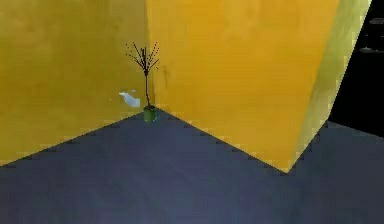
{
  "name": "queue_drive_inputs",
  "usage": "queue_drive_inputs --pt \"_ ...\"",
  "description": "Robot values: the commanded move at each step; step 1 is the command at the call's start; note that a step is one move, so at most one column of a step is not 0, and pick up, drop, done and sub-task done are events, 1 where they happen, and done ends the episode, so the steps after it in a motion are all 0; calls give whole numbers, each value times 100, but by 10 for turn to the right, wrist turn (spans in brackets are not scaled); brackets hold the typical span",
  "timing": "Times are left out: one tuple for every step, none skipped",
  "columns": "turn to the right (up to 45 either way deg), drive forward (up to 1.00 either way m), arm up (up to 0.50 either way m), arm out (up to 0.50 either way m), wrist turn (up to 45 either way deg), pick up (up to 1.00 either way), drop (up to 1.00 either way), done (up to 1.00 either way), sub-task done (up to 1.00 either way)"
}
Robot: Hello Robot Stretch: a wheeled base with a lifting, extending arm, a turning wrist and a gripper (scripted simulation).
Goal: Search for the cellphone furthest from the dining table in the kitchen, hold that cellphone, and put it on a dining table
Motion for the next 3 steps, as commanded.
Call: queue_drive_inputs --pt "450 0 0 0 0 0 0 0 0" --pt "450 0 0 0 0 0 0 0 0" --pt "450 0 0 0 0 0 0 0 0"
